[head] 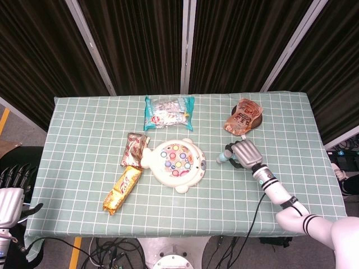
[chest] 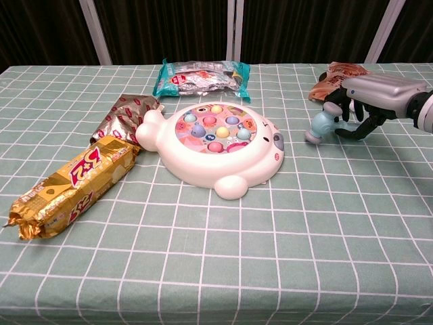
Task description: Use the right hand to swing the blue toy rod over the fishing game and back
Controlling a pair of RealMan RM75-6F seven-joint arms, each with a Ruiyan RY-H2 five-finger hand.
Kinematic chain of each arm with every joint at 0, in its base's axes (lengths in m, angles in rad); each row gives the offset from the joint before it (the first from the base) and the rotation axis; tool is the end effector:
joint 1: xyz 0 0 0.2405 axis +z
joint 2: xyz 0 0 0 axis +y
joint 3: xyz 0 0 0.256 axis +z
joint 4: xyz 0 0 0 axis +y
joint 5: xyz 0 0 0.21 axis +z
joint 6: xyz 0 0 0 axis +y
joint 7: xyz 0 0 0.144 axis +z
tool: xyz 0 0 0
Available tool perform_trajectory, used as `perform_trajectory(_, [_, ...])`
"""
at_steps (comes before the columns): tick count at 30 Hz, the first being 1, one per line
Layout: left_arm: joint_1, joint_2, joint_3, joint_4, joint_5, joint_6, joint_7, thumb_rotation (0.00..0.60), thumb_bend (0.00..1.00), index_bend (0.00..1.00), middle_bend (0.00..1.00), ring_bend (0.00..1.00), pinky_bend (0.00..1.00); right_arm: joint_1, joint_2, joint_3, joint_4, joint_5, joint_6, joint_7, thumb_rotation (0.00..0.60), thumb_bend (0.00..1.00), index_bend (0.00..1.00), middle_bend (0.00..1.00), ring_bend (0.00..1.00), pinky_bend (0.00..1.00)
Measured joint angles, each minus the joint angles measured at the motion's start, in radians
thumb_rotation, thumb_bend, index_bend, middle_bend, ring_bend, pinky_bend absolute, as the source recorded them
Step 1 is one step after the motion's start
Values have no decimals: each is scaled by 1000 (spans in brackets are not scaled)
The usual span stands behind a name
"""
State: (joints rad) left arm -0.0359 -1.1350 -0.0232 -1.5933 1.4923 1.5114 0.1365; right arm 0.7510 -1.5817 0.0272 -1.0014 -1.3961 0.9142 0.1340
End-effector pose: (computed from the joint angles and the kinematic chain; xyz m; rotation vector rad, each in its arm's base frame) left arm -0.3232 0.1600 0.1560 -1.3960 -0.8312 -0.7589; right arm -0.2338 -0.3807 -0.0013 1.9239 -0.8757 0.8360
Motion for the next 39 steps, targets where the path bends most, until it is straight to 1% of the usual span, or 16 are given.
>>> perform_trajectory(4, [-1,-1,0,3,1,0,-2,600,19,107,73,0,0,-10,-21,-1,26,-21,11,26,600,496,551,506,363,442])
perform_trajectory(6, [1,-1,0,4,0,2,-4,600,20,107,73,0,0,-16,-25,-2,28,-30,17,31,600,496,515,479,333,419])
perform_trajectory(11, [3,-3,1,8,-1,4,-8,600,19,107,73,0,0,-28,-20,-6,13,-42,24,24,600,497,456,435,283,368])
perform_trajectory(15, [1,-4,2,10,-1,0,-8,600,20,107,73,0,0,-40,-14,-6,-7,-46,30,9,600,496,375,394,238,337])
perform_trajectory(17, [1,-3,1,9,-1,1,-8,600,19,107,73,0,0,-44,-12,-4,-12,-46,32,6,600,496,351,385,228,328])
perform_trajectory(21, [-1,-2,0,9,-1,0,-8,600,19,107,73,0,0,-49,-10,1,-15,-48,33,3,600,497,334,369,204,310])
perform_trajectory(29, [-2,-2,0,7,-6,-5,-4,600,20,107,73,0,0,-52,-8,9,-16,-53,26,9,600,496,323,367,204,305])
perform_trajectory(39, [-3,-3,-1,10,-5,-5,-6,600,19,107,73,0,0,-61,4,18,-37,-60,38,2,600,496,269,350,204,295])
